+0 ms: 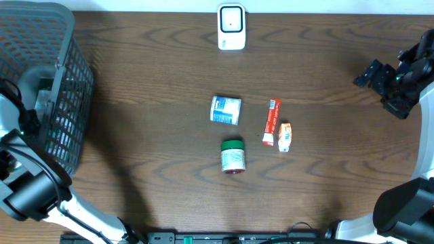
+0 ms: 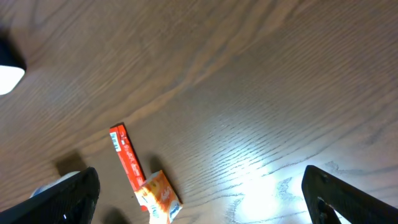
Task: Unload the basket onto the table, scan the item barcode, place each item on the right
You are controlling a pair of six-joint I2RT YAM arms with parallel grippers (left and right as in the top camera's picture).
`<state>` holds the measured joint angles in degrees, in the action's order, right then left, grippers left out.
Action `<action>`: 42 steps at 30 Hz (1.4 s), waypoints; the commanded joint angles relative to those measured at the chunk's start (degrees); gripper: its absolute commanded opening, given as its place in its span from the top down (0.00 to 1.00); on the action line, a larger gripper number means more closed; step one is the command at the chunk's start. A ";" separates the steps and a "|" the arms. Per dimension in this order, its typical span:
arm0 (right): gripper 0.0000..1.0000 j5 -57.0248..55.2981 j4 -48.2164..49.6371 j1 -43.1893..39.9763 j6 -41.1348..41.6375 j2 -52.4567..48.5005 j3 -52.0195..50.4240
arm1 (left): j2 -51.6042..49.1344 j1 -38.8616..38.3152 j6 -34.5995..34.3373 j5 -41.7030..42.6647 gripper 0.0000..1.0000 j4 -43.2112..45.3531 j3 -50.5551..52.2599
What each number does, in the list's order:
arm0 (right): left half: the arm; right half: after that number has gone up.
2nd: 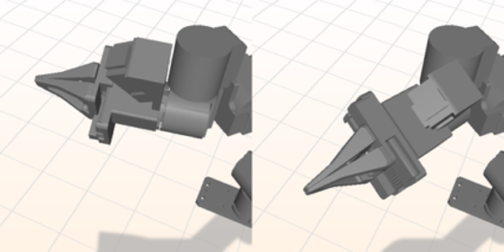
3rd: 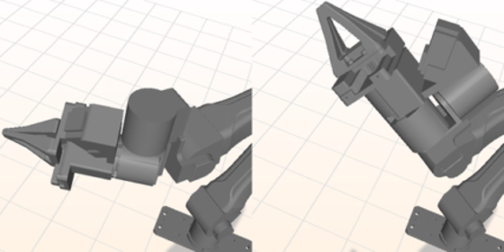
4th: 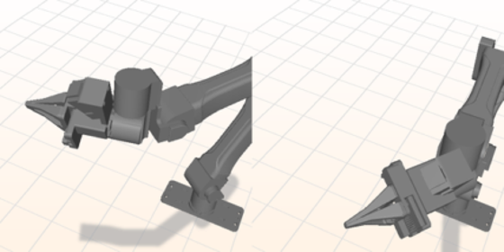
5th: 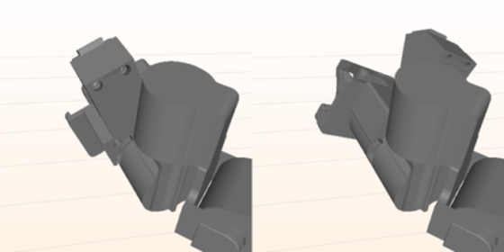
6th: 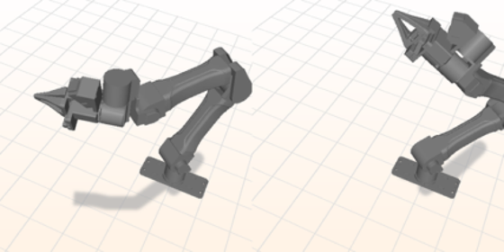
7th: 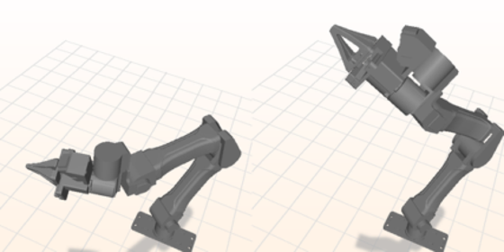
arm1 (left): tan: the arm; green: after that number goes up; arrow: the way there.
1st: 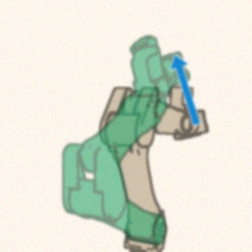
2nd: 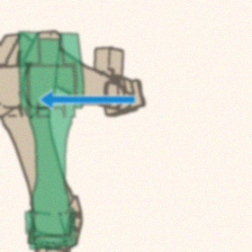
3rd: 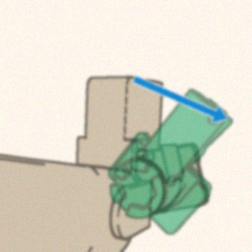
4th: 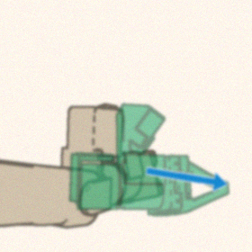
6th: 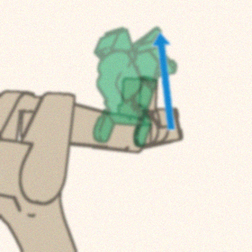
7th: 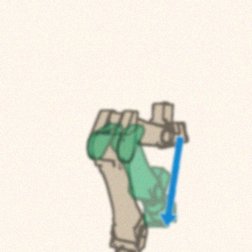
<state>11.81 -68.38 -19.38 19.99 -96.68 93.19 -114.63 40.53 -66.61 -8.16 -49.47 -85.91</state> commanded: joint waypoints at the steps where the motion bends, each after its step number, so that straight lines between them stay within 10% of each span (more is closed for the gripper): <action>1: 0.01 0.07 -0.17 -0.09 0.55 1.09 1.18 | 5.03 0.04 0.76 3.87 0.93 -0.50 1.57; 18: 0.01 0.07 -0.20 -0.09 0.55 1.09 1.18 | 38.01 -1.09 10.67 1.09 0.83 9.97 1.57; 23: 0.01 0.04 -0.20 -0.09 0.55 1.09 1.18 | 34.45 -1.09 10.67 1.07 0.36 6.58 1.57; 42: 0.01 0.07 -0.20 -0.09 0.55 1.09 1.18 | 3.50 -1.07 10.64 1.03 0.28 1.90 1.57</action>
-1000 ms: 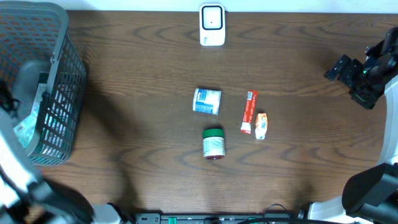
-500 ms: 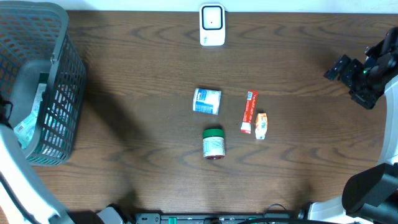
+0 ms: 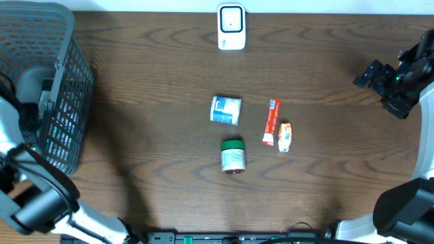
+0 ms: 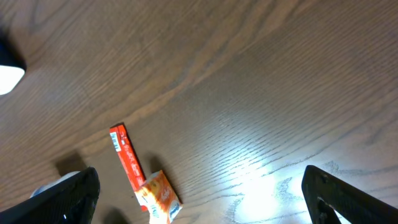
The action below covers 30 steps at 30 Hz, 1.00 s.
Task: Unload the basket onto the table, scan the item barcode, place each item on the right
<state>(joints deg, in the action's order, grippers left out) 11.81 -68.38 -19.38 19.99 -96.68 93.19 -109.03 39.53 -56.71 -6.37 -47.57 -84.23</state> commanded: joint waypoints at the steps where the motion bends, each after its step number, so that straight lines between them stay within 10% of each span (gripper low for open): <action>1: 0.01 0.07 -0.20 -0.09 0.55 1.09 1.18 | -3.17 -0.07 0.74 -0.76 0.28 0.52 -0.11; 12: 0.01 0.07 -0.20 -0.09 0.55 1.09 1.18 | -7.89 -0.09 0.76 -0.70 0.34 1.86 -0.09; 19: 0.01 0.07 -0.20 -0.09 0.55 1.09 1.18 | -7.87 -0.07 0.76 -0.04 0.93 0.46 -0.11; 30: 0.01 0.07 -0.20 -0.09 0.55 1.09 1.18 | -3.69 -0.07 0.83 -0.13 0.93 0.52 -0.11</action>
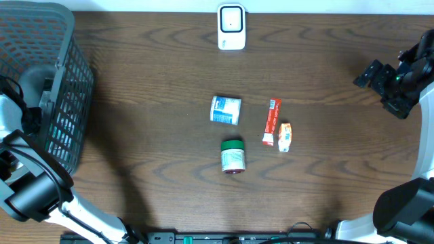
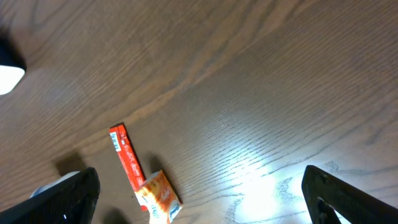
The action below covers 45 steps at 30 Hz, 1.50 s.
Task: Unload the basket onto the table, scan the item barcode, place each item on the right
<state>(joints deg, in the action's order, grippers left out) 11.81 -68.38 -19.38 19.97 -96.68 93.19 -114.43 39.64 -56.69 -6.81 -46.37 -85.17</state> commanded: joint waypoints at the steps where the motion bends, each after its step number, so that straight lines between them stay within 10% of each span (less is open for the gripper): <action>1: 0.01 0.07 -0.20 -0.09 0.57 1.09 1.20 | 2.58 -0.17 1.11 0.28 0.93 -0.63 0.83; 39: 0.01 0.07 -0.20 -0.09 0.57 1.09 1.18 | 9.55 -0.24 8.02 -0.31 0.92 -0.09 1.16; 45: 0.01 0.04 -0.20 -0.09 0.57 1.09 1.18 | 9.18 -0.07 9.44 -0.33 0.30 0.17 2.08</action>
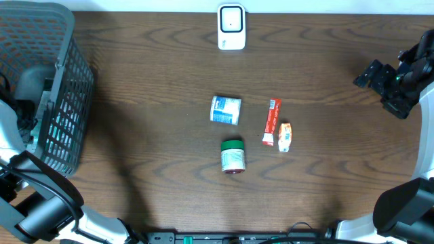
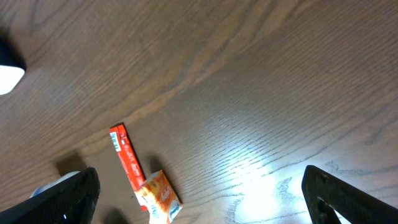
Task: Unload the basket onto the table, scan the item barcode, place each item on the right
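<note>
Four items lie mid-table: a blue-and-white can, a green-lidded jar, a slim red box and a small orange packet. The white scanner stands at the far edge. My right gripper hovers at the right side, away from the items and open wide. In its wrist view the right gripper holds nothing, with the red box and orange packet at lower left. My left arm sits behind the basket mesh, which hides its fingers.
A tall dark mesh basket occupies the left end of the wooden table. Bare wood lies between the items and the right gripper.
The left arm has shifted slightly behind the basket. The right gripper and all four items are where they were.
At every earlier moment the four items lay mid-table and the right gripper hung open at the right. Only the left arm's pose by the basket differs a little from one moment to another.
</note>
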You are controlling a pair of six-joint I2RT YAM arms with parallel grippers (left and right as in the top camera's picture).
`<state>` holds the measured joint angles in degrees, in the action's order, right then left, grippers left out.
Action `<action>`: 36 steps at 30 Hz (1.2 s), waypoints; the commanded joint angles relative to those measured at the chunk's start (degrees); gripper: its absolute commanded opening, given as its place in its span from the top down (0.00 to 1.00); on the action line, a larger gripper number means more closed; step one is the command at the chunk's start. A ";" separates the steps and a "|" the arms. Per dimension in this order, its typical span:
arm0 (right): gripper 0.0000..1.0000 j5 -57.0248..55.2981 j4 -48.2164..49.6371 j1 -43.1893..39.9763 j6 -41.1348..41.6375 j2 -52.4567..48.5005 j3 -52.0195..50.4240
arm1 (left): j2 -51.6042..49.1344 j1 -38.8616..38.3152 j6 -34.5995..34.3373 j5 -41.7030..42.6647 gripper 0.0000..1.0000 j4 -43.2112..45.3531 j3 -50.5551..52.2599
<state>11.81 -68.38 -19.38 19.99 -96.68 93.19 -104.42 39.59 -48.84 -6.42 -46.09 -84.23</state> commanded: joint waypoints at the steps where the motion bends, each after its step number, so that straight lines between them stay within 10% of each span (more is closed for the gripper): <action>1: 0.01 0.07 -0.20 -0.09 0.55 1.09 1.18 | -1.01 -0.02 3.15 -0.70 0.27 0.52 1.29; 21: 0.01 0.07 -0.20 -0.09 0.55 1.09 1.18 | -16.48 -0.04 9.03 -0.42 0.14 6.21 1.62; 36: 0.01 0.07 -0.20 -0.09 0.55 1.09 1.18 | -3.45 -0.04 9.84 2.36 0.78 7.85 0.85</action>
<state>11.81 -68.38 -19.38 19.99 -96.68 93.19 -113.25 39.64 -39.11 -5.13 -38.72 -83.46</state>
